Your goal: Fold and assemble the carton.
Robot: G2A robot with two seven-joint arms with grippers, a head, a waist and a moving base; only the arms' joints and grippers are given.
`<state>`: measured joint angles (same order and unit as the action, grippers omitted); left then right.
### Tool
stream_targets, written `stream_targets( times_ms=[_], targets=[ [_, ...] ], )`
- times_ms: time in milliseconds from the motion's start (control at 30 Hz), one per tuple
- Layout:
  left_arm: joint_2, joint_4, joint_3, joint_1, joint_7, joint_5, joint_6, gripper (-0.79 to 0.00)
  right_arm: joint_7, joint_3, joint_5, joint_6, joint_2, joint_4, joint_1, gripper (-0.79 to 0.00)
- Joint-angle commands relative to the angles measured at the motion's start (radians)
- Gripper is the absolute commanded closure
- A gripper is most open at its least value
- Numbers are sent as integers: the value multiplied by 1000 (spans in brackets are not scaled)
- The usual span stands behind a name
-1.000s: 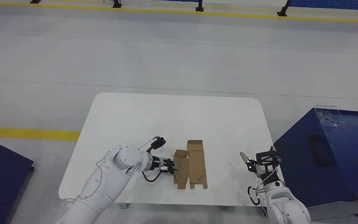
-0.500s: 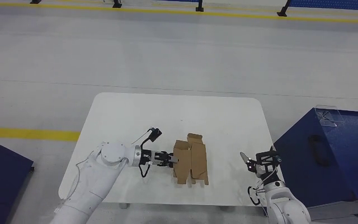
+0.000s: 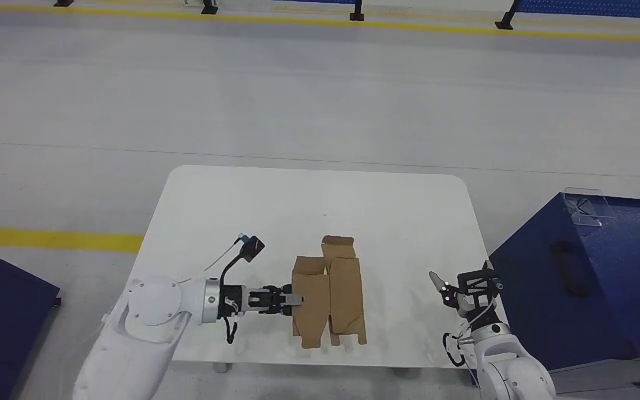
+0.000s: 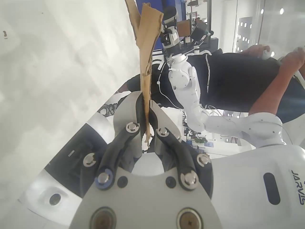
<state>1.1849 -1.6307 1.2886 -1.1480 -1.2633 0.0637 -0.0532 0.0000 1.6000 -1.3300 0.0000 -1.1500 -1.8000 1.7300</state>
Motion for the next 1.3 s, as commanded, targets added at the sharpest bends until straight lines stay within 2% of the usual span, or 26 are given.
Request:
stream_targets(
  times_ms=[0,333,433,533,700,900,1067,1267],
  targets=[
    [0,0,0,0,0,0,0,0,0,0,0,0,0,0,0,-785],
    [0,0,0,0,0,0,0,0,-1,2,14,-1,-1,-4,-2,-785],
    [0,-4,0,-14,38,36,-5,0,32,40,179,-109,0,-29,-5,-785],
    [-1,-9,9,-19,56,89,-14,0,215,88,367,-277,10,0,-51,-785],
    [-5,-16,9,-23,58,136,-17,0,531,92,613,-470,27,100,-176,-785],
    [-3,-20,-42,-13,67,144,-6,0,876,29,872,-555,42,223,-321,-785],
    [-1,-11,-90,9,69,142,3,0,1001,-19,959,-578,49,267,-382,-785],
    [2,-3,-134,32,73,153,18,0,1032,-53,1004,-592,56,280,-397,-785]
  ],
)
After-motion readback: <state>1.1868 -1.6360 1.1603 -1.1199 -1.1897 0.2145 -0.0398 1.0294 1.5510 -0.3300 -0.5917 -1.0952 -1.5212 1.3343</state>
